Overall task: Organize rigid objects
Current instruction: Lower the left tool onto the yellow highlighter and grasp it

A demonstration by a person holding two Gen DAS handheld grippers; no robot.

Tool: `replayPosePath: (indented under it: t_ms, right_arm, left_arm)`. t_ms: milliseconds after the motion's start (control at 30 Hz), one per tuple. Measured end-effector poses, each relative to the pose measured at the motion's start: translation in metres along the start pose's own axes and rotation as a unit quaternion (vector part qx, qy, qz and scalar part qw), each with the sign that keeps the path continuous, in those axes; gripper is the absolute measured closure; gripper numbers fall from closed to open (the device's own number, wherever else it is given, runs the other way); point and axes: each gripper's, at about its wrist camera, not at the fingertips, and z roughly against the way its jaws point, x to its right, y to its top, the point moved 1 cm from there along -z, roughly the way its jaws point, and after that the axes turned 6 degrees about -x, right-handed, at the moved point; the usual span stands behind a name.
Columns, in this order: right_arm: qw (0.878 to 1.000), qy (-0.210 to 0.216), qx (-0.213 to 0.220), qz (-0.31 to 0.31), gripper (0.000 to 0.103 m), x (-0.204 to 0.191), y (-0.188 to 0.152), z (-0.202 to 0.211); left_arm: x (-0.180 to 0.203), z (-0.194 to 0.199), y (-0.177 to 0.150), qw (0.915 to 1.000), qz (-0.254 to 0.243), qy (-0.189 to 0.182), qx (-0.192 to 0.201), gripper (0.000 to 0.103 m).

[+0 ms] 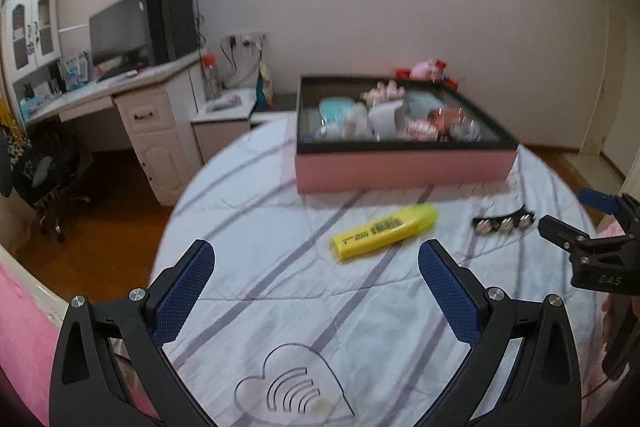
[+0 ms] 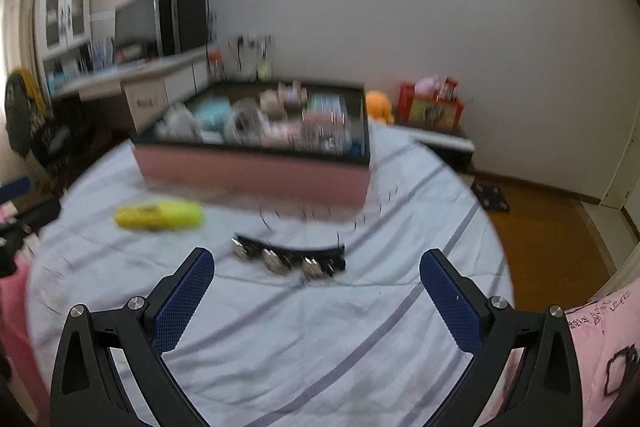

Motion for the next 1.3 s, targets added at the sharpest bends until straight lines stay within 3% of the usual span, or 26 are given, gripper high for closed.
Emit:
replayPosePath:
  t_ms: [167,567,900,967,1033,1100,1300]
  right_arm:
    - [0.998,-0.001,-0.041,0.040,0.000,0.000,0.005,-0.032]
    - [0.997,-0.004,-0.058,0.059,0.000,0.001,0.015,-0.045]
    - [0.997,-0.009,-0.066,-0.036,0.000,0.027,0.002,-0.036]
    - [0.996,-0.016,-0.067,-0.052,0.000,0.033,-0.001,-0.034]
    - [0.996,-0.015,-0.067,-0.064,0.000,0.038,-0.003,-0.033]
    - [0.995,-0.018,-0.068,-0.070,0.000,0.041,-0.004,-0.032]
    - [0.995,-0.015,-0.072,-0.074,0.000,0.042,-0.011,-0.029]
  left_arm:
    - [0.007,-0.026,0.002,0.9995,-0.014,-0.003,-0.029,0.000]
    - [0.014,-0.050,0.008,0.9979,-0.037,-0.003,-0.054,0.000]
    - [0.041,-0.094,0.028,0.9863,-0.091,-0.085,-0.108,0.000]
    - [0.050,-0.104,0.028,0.9829,-0.104,-0.083,-0.127,0.001]
    - [0.057,-0.107,0.028,0.9811,-0.120,-0.079,-0.130,0.007]
    - [0.058,-0.101,0.031,0.9820,-0.114,-0.094,-0.118,0.036]
    - [0.054,-0.092,0.027,0.9839,-0.102,-0.096,-0.111,0.072]
